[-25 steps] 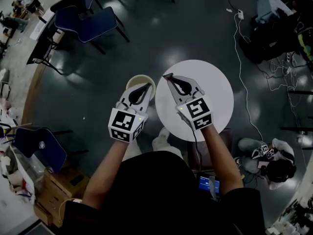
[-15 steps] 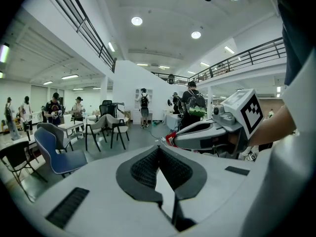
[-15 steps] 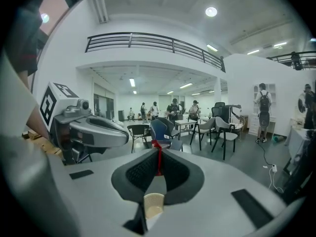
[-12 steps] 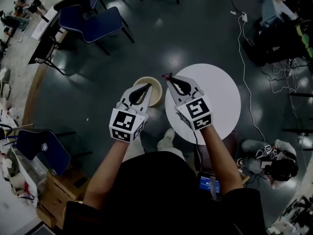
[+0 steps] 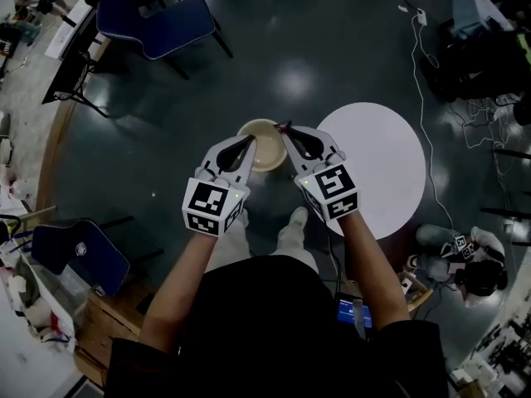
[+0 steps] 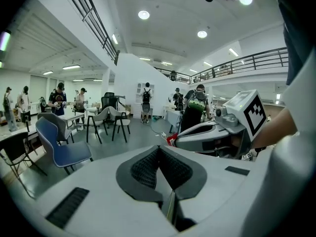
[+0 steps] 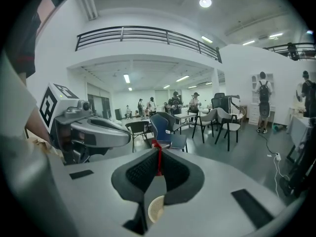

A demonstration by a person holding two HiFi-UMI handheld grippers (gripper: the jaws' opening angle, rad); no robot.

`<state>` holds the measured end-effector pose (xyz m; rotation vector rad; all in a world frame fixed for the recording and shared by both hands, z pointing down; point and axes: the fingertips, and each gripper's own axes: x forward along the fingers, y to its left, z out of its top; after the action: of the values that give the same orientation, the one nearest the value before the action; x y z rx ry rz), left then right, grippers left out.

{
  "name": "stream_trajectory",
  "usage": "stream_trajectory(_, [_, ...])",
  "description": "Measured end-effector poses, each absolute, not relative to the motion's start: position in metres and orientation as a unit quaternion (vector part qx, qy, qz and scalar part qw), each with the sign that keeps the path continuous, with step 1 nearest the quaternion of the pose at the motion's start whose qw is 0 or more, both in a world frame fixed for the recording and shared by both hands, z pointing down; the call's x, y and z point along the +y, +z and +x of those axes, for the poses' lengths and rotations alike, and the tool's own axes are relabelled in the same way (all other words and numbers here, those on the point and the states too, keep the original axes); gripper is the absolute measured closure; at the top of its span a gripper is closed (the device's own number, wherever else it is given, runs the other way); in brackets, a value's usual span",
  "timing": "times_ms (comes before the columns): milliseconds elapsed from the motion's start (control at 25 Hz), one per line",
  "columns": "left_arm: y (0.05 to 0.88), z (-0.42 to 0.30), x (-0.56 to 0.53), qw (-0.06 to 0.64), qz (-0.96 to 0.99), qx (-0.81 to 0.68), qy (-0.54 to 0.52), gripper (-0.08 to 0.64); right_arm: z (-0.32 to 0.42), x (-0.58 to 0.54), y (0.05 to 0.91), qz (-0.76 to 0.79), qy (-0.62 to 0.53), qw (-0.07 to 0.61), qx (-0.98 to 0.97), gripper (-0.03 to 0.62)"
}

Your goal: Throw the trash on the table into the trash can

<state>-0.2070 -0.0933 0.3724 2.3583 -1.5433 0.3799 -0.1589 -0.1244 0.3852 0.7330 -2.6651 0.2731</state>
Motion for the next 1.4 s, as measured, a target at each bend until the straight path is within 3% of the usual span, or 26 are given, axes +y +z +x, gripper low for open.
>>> stream_trajectory(440, [0.435, -0.287, -0.131, 0.183, 0.828, -0.506, 0.158, 0.546, -0.219, -0.169, 0.464, 0.302, 0.151, 0.207, -0.918, 0.563])
stream_trajectory(1400, [0.669, -0.344, -0.199, 0.277, 0.825, -0.451, 0.198, 0.546, -0.258, -0.218, 0.709, 0.356, 0.252, 0.271, -0.858, 0.563])
